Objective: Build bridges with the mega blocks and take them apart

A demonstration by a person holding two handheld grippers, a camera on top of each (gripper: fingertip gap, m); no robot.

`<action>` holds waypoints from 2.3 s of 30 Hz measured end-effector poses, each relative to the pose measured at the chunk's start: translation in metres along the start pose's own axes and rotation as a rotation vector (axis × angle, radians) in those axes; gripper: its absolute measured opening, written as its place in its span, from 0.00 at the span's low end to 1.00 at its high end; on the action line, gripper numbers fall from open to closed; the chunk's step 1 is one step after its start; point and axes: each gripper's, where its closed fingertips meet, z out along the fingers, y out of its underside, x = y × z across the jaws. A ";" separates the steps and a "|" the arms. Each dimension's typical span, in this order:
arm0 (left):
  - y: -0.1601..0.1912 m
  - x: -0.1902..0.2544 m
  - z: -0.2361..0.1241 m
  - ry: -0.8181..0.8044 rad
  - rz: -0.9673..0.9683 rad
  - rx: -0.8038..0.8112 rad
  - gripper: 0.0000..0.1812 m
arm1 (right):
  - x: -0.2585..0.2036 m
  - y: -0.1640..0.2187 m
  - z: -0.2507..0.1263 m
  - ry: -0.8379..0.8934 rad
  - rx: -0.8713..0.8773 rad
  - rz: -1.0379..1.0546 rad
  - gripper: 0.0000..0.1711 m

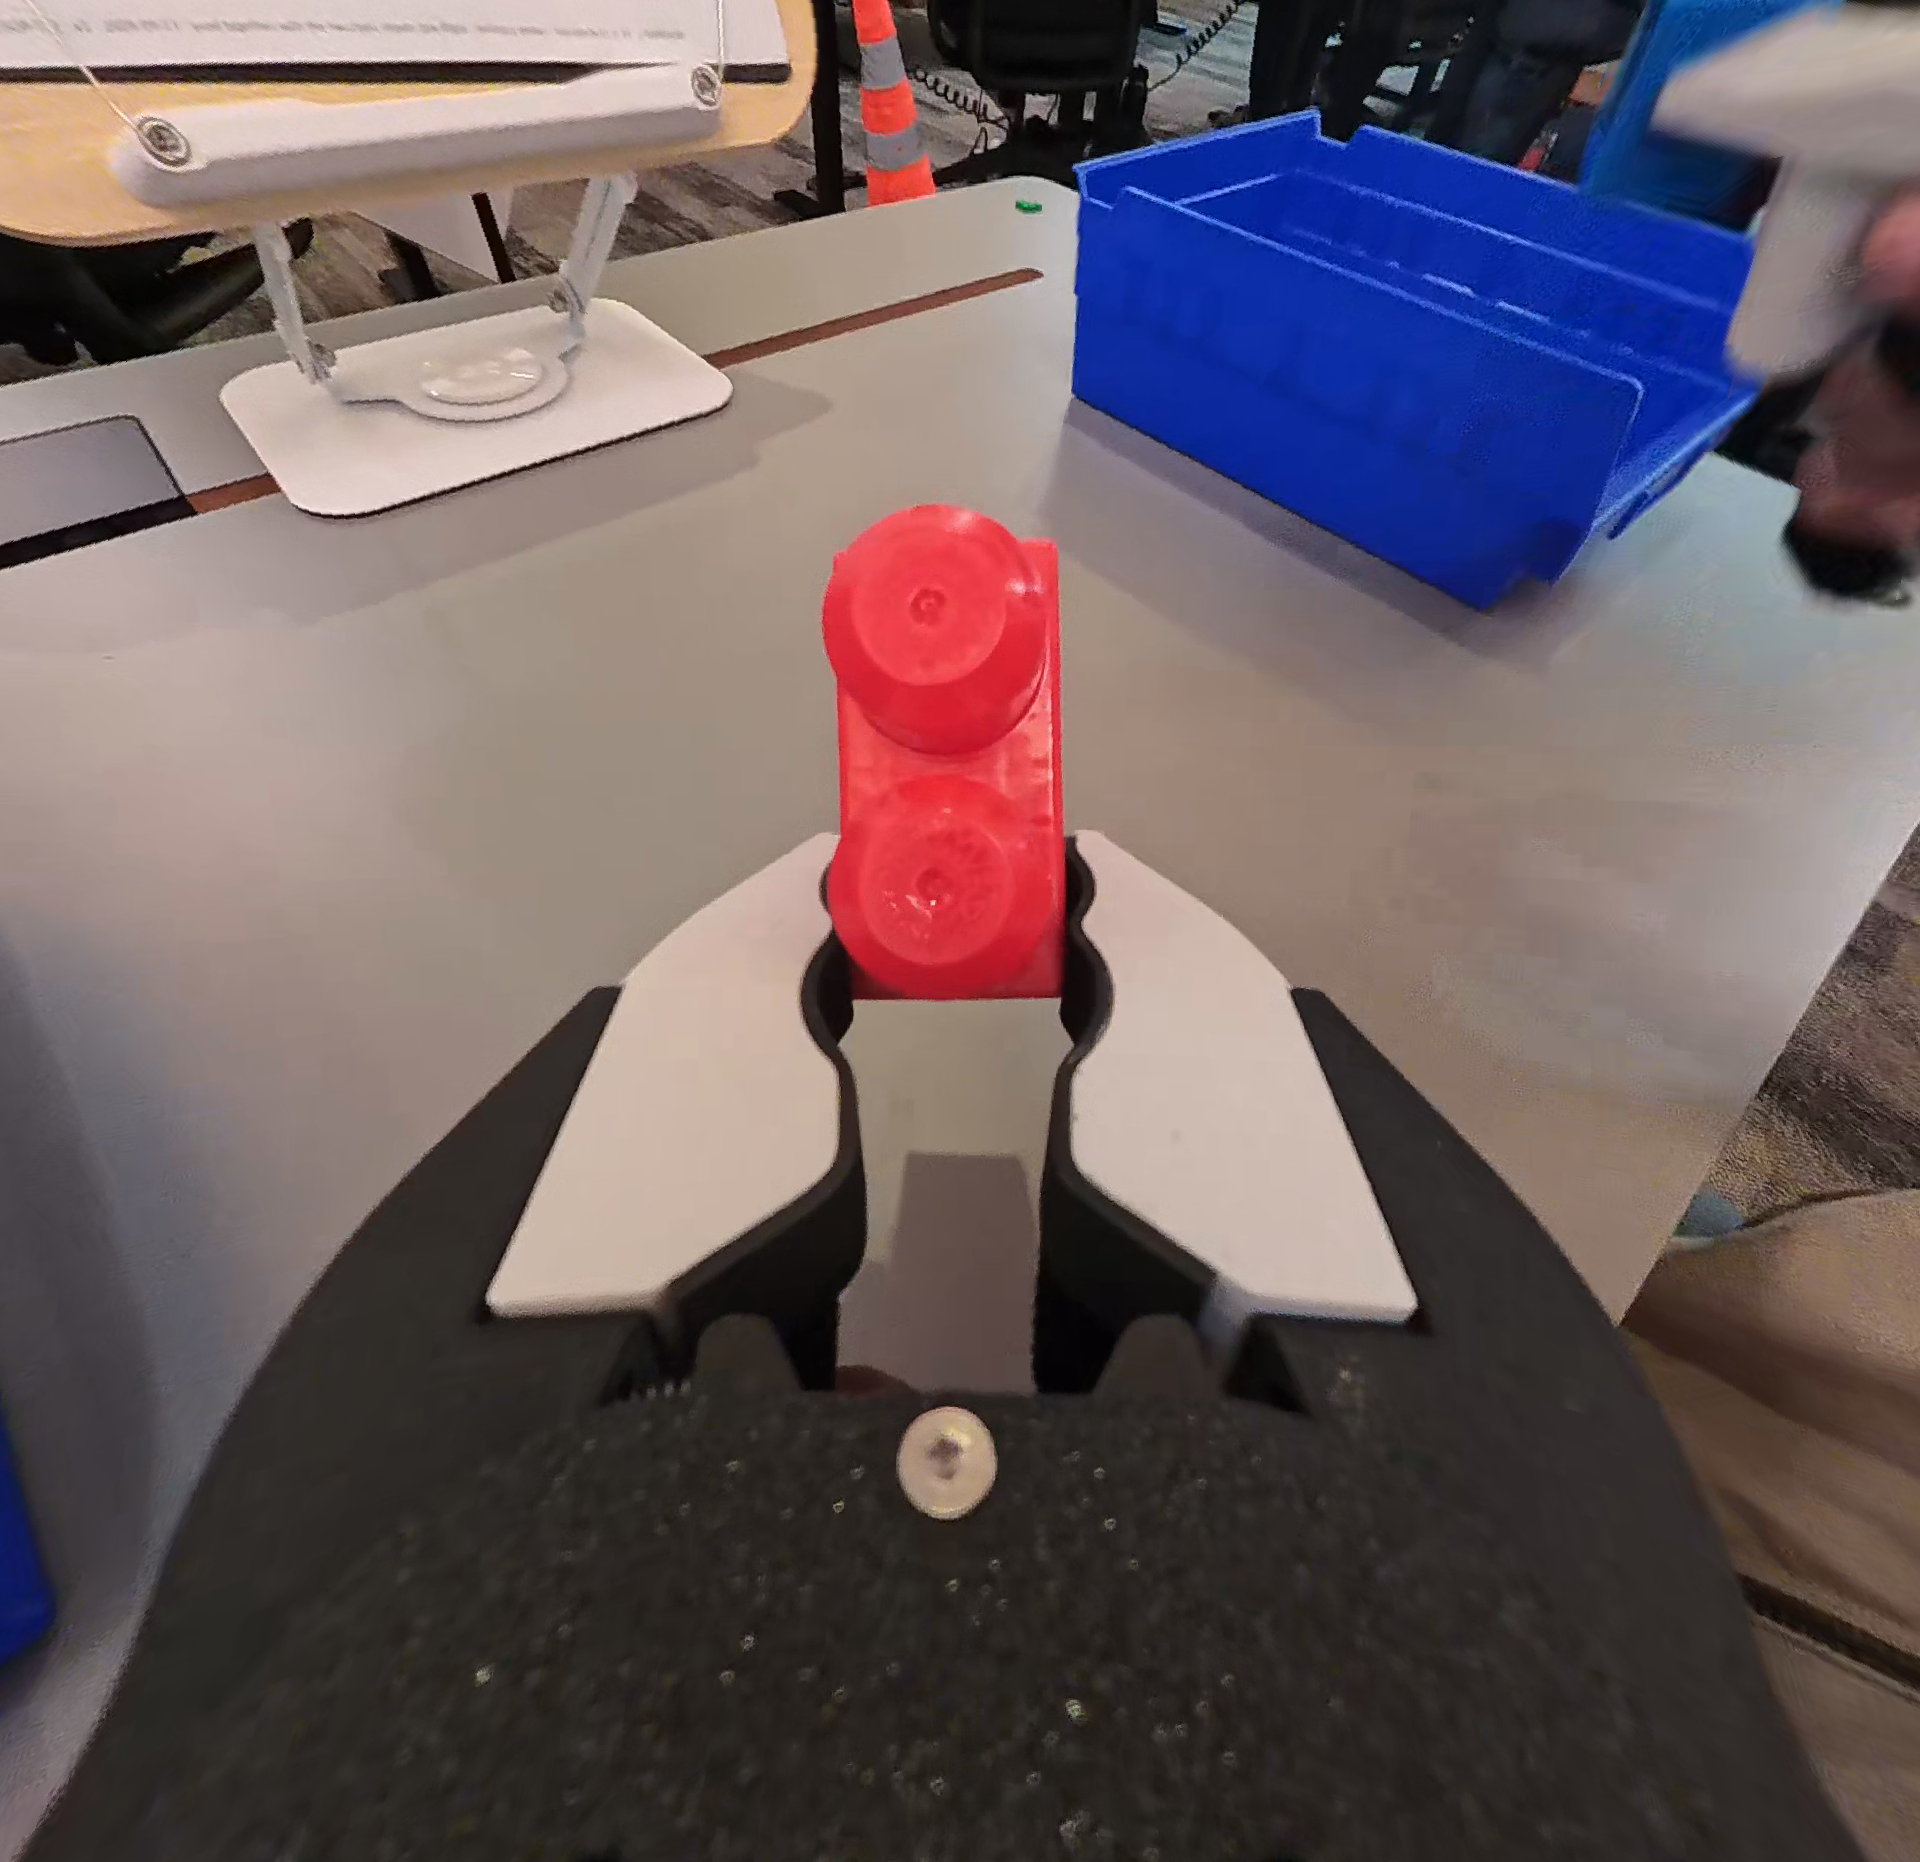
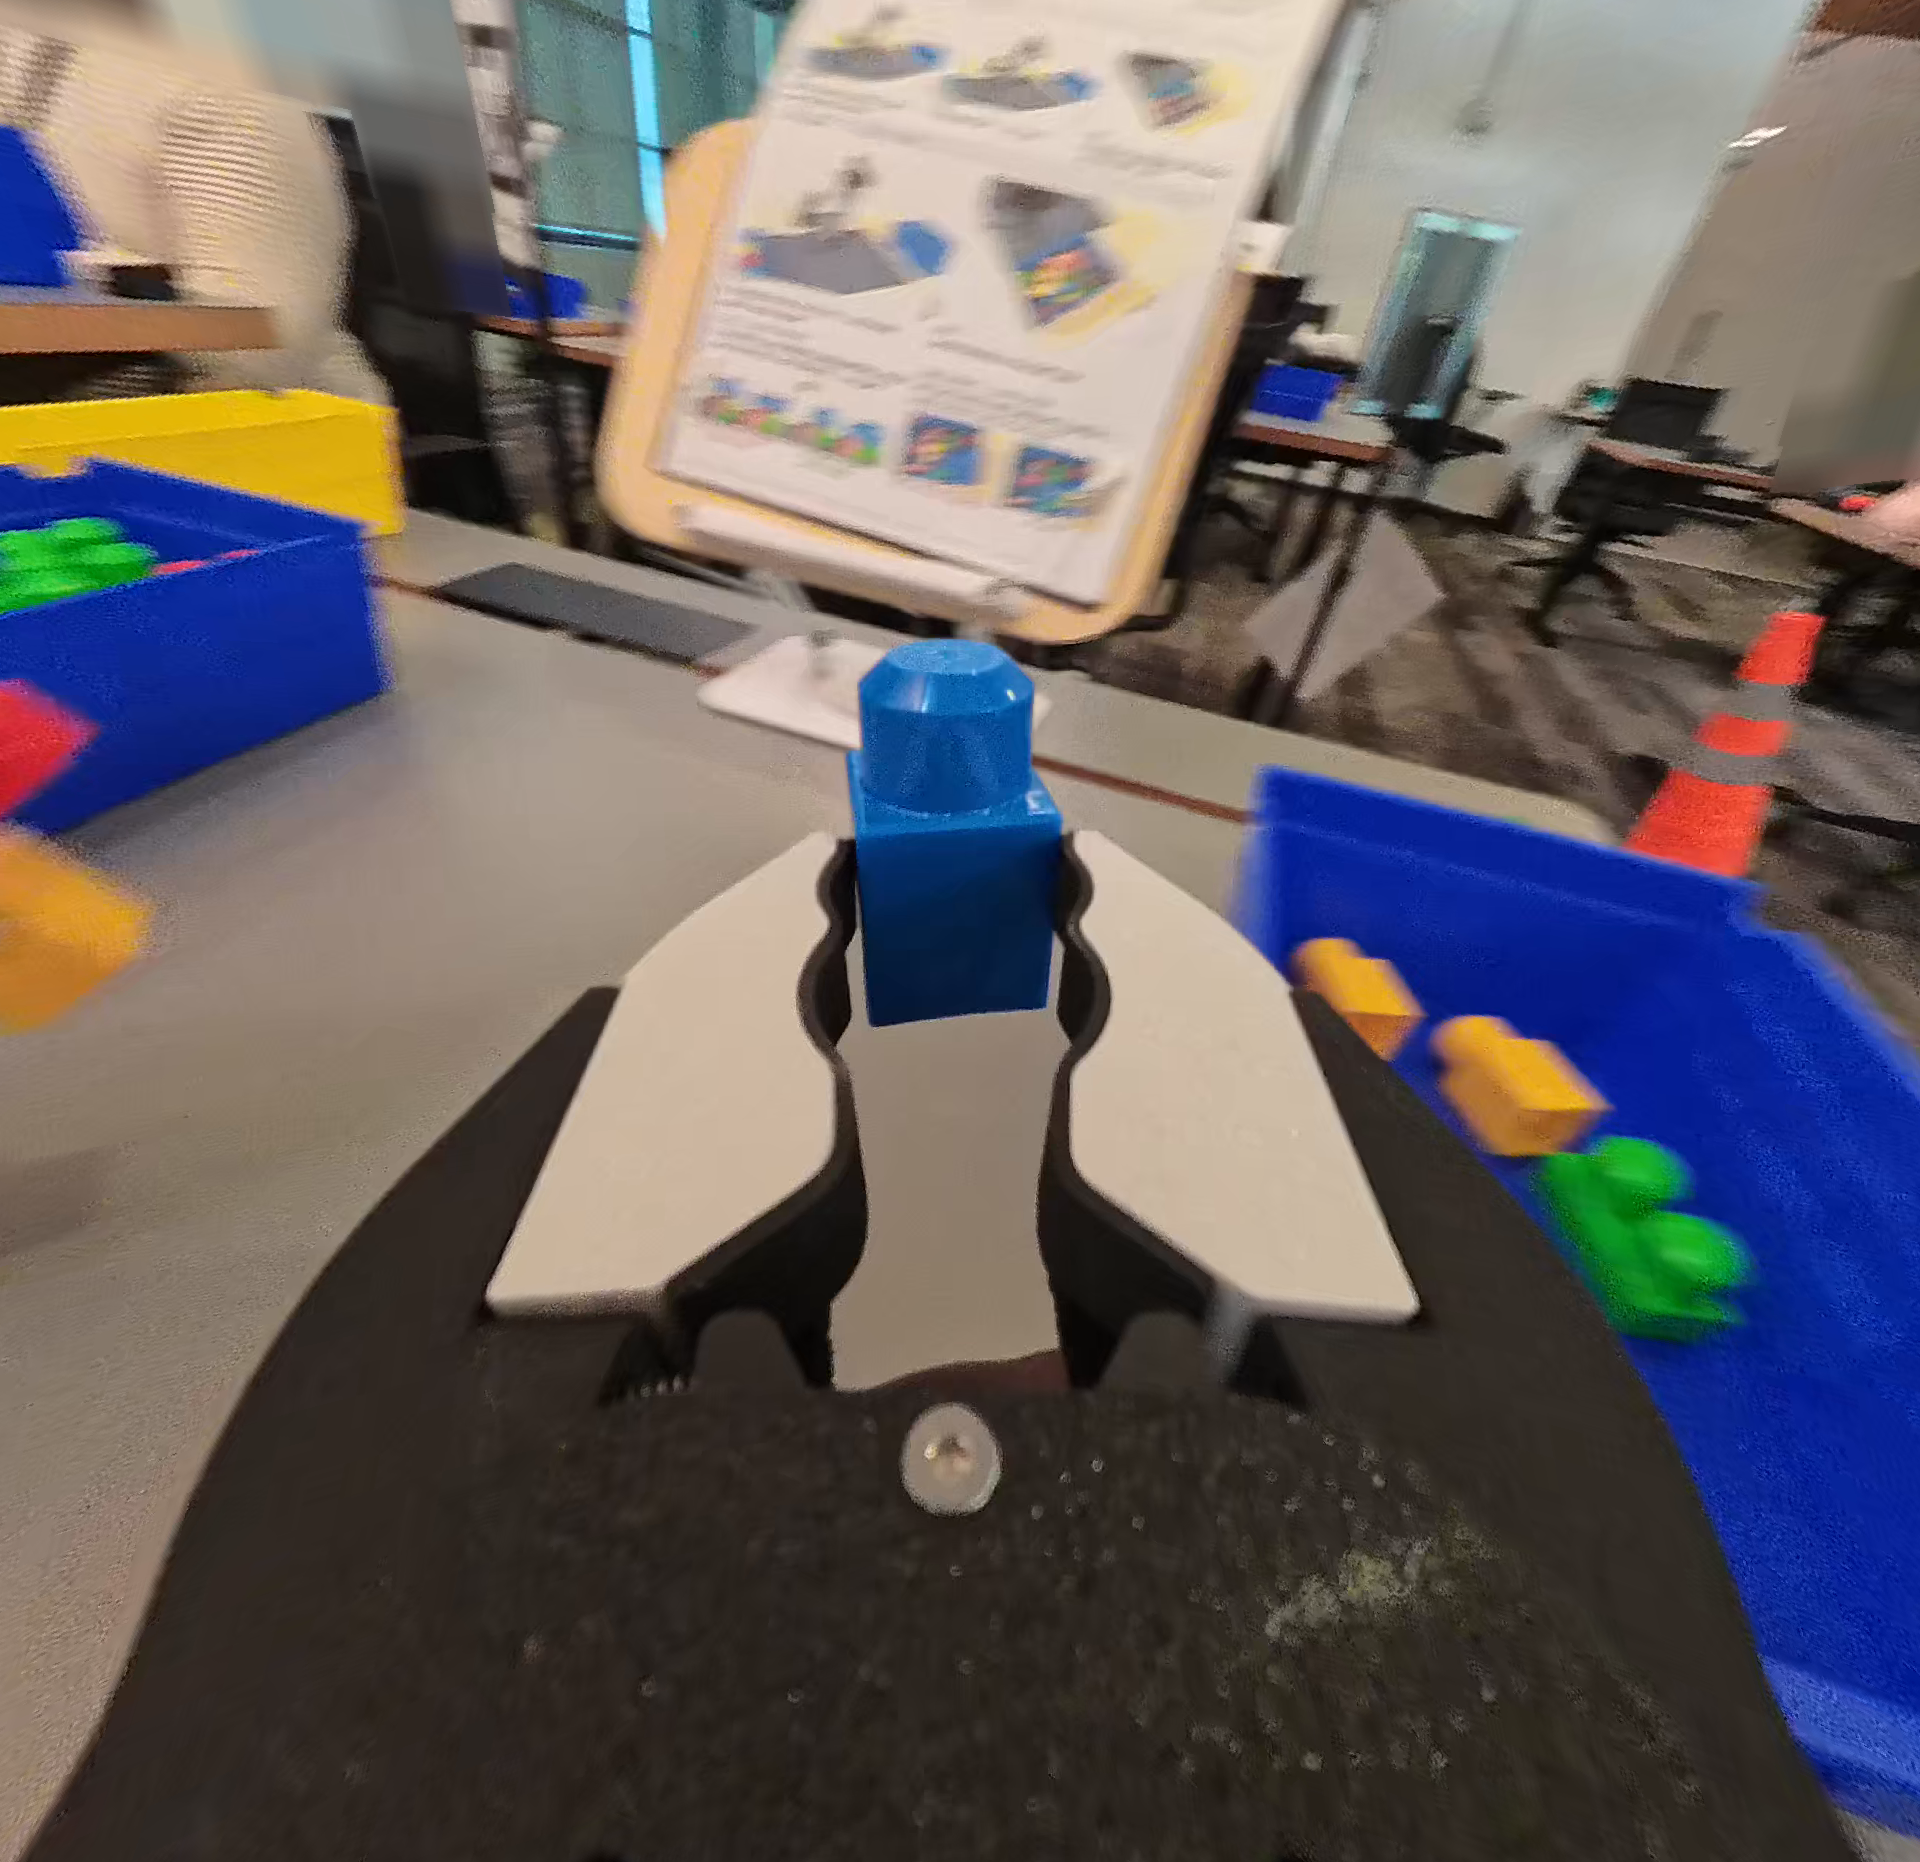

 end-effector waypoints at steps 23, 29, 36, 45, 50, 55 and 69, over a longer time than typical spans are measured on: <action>0.000 0.012 -0.002 0.043 0.026 -0.022 0.20 | 0.185 0.189 0.113 0.041 -1.176 0.088 0.22; 0.000 0.009 -0.002 0.037 0.019 -0.023 0.20 | 0.186 0.169 0.113 0.050 -1.107 0.069 0.38; -0.005 -0.006 -0.004 0.001 0.013 -0.017 0.20 | 0.135 0.006 0.073 0.055 -0.434 -0.168 0.39; -0.014 -0.024 -0.011 -0.068 0.021 -0.023 0.20 | -0.013 -0.022 -0.023 0.093 0.067 -0.286 0.40; -0.010 -0.024 -0.012 -0.077 0.022 -0.032 0.20 | -0.081 0.038 -0.043 0.066 0.099 -0.182 0.39; -0.007 -0.023 -0.013 -0.074 0.021 -0.040 0.20 | -0.134 0.077 -0.051 -0.075 0.028 -0.130 0.39; -0.009 -0.010 -0.014 -0.016 0.042 -0.039 0.20 | -0.140 0.082 -0.050 -0.189 -0.016 -0.067 0.38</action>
